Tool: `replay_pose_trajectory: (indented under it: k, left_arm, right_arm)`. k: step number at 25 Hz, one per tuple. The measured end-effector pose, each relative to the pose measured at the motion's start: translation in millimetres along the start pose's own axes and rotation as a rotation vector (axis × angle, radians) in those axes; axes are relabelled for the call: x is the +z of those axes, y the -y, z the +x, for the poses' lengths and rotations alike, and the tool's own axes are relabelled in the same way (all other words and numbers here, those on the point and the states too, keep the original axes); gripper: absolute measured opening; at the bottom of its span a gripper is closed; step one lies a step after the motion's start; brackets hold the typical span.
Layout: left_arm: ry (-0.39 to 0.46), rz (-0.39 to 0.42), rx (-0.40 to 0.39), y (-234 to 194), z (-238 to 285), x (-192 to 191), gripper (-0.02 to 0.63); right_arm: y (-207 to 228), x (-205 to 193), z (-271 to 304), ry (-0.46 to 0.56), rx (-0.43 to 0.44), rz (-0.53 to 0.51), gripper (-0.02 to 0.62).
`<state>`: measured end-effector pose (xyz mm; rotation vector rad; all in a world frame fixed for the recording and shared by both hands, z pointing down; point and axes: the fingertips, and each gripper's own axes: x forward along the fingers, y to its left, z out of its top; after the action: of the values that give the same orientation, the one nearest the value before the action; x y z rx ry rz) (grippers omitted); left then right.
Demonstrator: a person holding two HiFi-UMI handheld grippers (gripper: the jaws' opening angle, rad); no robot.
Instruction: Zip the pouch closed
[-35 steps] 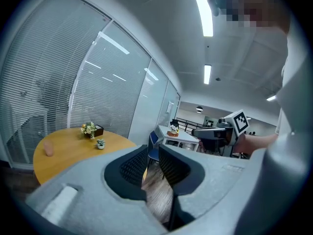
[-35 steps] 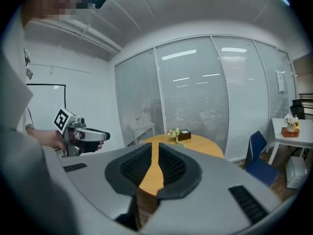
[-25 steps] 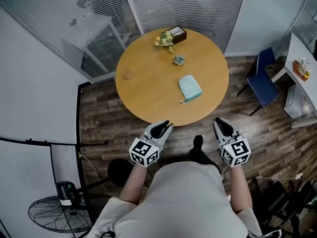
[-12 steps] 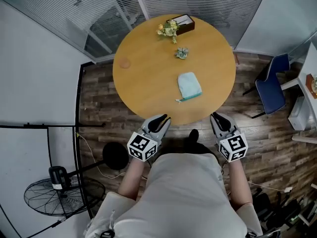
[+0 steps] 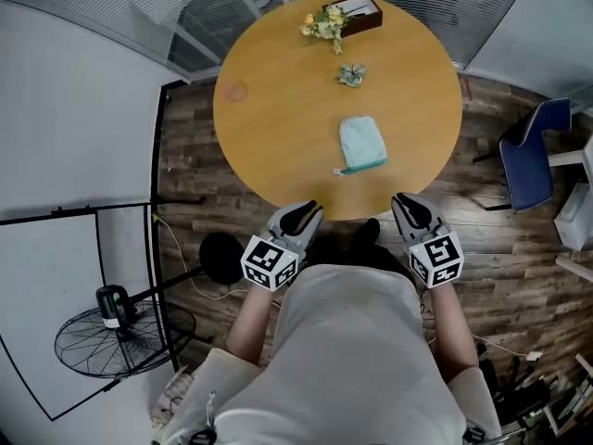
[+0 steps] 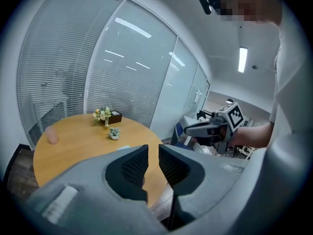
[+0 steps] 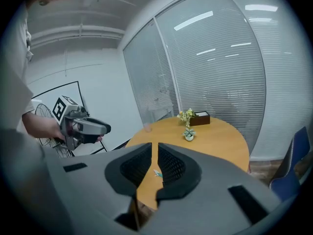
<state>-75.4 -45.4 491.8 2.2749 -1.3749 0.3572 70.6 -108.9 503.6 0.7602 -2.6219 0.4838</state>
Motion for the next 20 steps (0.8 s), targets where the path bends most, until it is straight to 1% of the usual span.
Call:
replay_pose_trajectory:
  k: [4, 9, 15, 20]
  left_arm:
    - [-0.031, -0.002, -0.005, -14.3, 16.3, -2.9, 0.069]
    - [-0.082, 0.021, -0.052, -37.9, 37.8, -12.5, 0.069]
    - [-0.161, 0.076, -0.155, -71.5, 70.6, -31.4, 0.067]
    - [-0.249, 0.121, -0.249, -94.2, 102.1, -58.3, 0.069]
  right_arm:
    - [7.0, -7.5, 21.8, -0.034, 0.014, 0.016, 0.034]
    - [11.3, -20.0, 49.8, -0.08, 0.003, 0.037, 0.034]
    - [15.8, -33.7, 85.7, -0.13, -0.036, 0.072, 0.034]
    - [19.6, -54.0, 116.7, -0.169, -0.057, 0.121, 0.034]
